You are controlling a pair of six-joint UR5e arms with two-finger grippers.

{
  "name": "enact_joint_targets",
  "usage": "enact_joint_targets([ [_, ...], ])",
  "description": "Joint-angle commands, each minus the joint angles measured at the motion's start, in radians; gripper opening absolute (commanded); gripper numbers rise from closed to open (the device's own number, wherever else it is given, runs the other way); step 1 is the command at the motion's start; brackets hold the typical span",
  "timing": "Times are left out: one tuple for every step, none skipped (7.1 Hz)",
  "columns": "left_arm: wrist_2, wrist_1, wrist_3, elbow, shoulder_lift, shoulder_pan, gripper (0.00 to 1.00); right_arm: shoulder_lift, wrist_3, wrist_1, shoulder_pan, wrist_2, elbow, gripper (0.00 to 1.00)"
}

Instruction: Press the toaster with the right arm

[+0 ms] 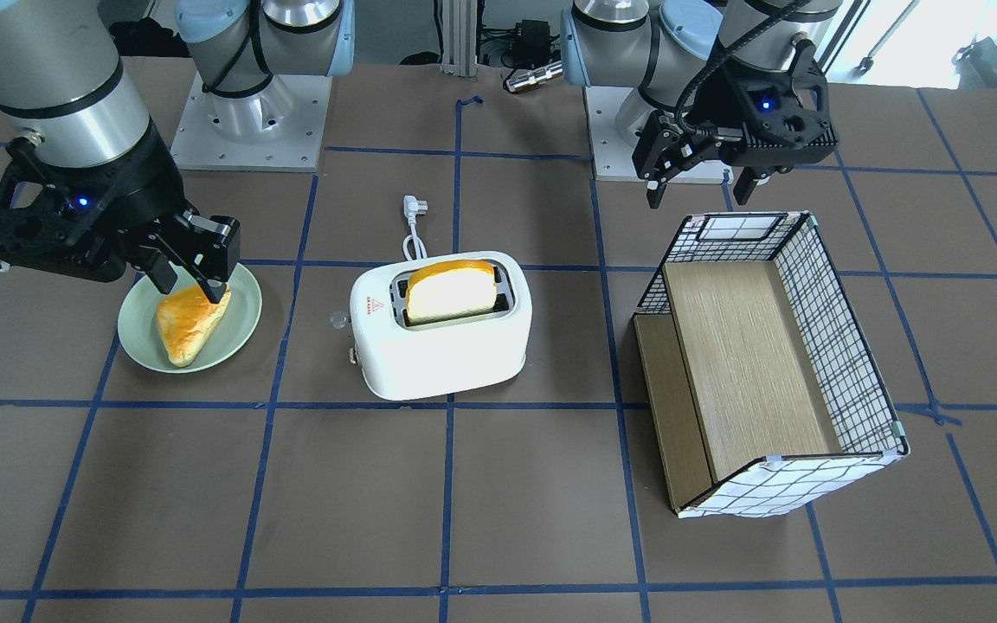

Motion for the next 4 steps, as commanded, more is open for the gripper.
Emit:
enact_joint_targets([
  [-0.001,0.0,0.0,0.0,0.0,0.0,1.0,-0.002,-0.011,-0.036,0.01,-0.004,-0.002,1.0],
  [-0.001,0.0,0.0,0.0,0.0,0.0,1.0,-0.014,-0.041,-0.024,0.01,0.01,0.0,1.0],
  [-0.001,0.0,0.0,0.0,0.0,0.0,1.0,-0.021,-0.073,0.02,0.012,0.007,0.0,1.0],
  [-0.001,0.0,0.0,0.0,0.0,0.0,1.0,-0.023,-0.1,0.042,0.021,0.004,0.001,1.0],
])
